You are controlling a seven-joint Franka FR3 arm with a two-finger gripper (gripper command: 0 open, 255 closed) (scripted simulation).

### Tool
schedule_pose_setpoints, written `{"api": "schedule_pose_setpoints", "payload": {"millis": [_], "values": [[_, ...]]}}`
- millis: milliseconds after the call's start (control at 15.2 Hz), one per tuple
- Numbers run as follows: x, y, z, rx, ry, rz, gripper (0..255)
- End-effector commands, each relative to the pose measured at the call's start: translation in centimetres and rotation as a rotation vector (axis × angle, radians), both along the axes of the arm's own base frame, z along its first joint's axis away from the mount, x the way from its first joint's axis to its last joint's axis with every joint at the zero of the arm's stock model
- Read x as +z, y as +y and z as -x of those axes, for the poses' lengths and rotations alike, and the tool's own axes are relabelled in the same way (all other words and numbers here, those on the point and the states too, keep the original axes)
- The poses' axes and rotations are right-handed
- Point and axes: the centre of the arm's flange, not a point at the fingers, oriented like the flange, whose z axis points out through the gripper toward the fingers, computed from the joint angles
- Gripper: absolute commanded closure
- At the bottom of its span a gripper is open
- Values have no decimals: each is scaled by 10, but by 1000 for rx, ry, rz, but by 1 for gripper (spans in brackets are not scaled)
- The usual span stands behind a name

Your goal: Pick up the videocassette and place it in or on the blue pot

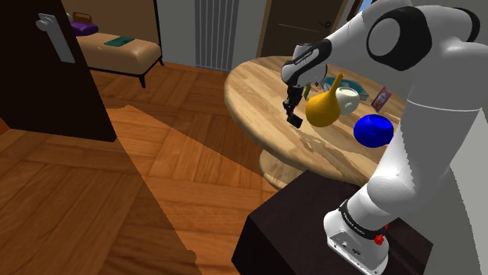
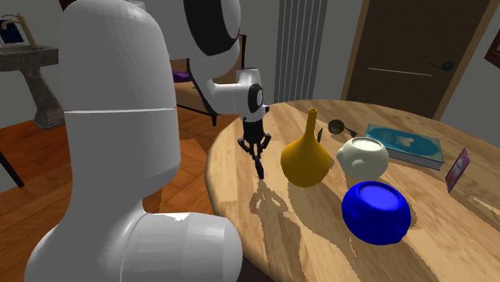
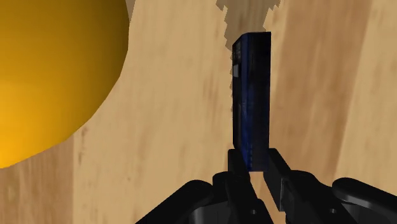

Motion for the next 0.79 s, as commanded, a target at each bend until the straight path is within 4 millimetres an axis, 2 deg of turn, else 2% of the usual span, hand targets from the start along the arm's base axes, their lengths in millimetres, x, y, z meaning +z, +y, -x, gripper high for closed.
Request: {"api": "schedule_pose_setpoints", "payload": {"millis": [0,726], "values": [[10,0,0,0,0,0,255],[68,0,0,0,0,0,255]]}}
